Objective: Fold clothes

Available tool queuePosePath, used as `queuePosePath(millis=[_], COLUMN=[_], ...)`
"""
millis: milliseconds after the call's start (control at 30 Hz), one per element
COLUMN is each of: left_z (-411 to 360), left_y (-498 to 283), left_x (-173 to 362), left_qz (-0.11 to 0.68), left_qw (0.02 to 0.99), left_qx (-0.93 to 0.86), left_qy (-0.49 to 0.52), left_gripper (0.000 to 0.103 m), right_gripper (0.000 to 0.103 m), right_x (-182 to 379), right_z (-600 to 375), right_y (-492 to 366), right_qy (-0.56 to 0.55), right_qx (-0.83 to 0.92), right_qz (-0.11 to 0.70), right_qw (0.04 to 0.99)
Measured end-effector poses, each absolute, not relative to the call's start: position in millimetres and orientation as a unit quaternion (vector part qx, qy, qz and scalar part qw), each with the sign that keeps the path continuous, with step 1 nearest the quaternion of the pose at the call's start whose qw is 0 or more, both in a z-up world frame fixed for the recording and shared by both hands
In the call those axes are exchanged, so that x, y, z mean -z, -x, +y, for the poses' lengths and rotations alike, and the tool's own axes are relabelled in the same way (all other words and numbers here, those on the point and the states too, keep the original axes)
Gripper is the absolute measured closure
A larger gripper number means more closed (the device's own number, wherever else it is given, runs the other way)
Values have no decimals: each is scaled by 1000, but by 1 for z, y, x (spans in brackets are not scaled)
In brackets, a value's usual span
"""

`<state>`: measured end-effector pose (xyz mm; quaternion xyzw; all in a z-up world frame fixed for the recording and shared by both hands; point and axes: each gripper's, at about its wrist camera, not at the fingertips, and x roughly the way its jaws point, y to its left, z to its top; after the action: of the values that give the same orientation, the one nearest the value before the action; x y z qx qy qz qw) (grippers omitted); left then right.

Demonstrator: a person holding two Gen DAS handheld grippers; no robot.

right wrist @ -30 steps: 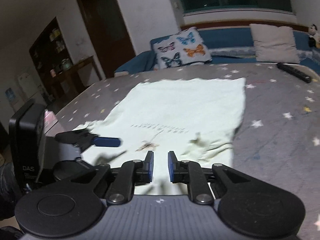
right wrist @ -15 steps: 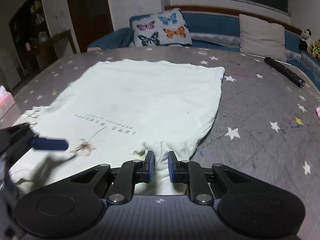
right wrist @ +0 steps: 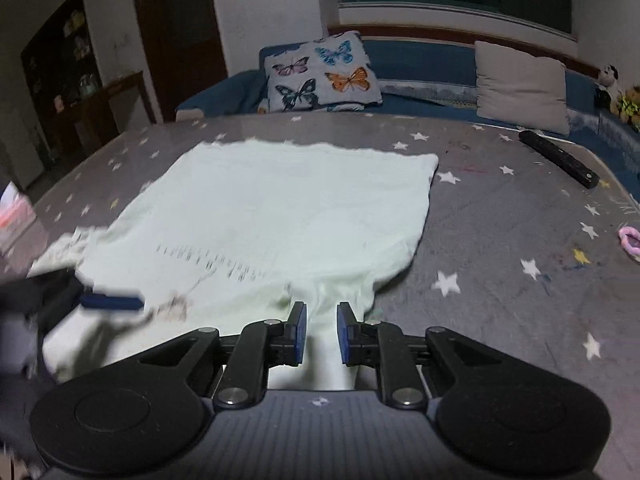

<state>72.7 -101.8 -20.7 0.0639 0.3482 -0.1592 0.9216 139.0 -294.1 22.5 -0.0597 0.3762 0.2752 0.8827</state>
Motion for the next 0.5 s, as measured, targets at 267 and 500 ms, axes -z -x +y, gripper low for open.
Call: queuePosePath(millis=[267,500], left_z=[-103,-97], left_y=[-68,-54], left_x=[25,28], left_qz=[359,362], left_qw=[916,914], left_qx=[167,169], left_qy=[-73,-78], left_gripper=[0,0], right_gripper=[78,77], right_x=[-4,-11], right_z=[-301,-303], right_y=[-98,-81], right_qy=[103,122], right_qx=[-273,-264], right_qz=[402,393], right_qw=[868,872])
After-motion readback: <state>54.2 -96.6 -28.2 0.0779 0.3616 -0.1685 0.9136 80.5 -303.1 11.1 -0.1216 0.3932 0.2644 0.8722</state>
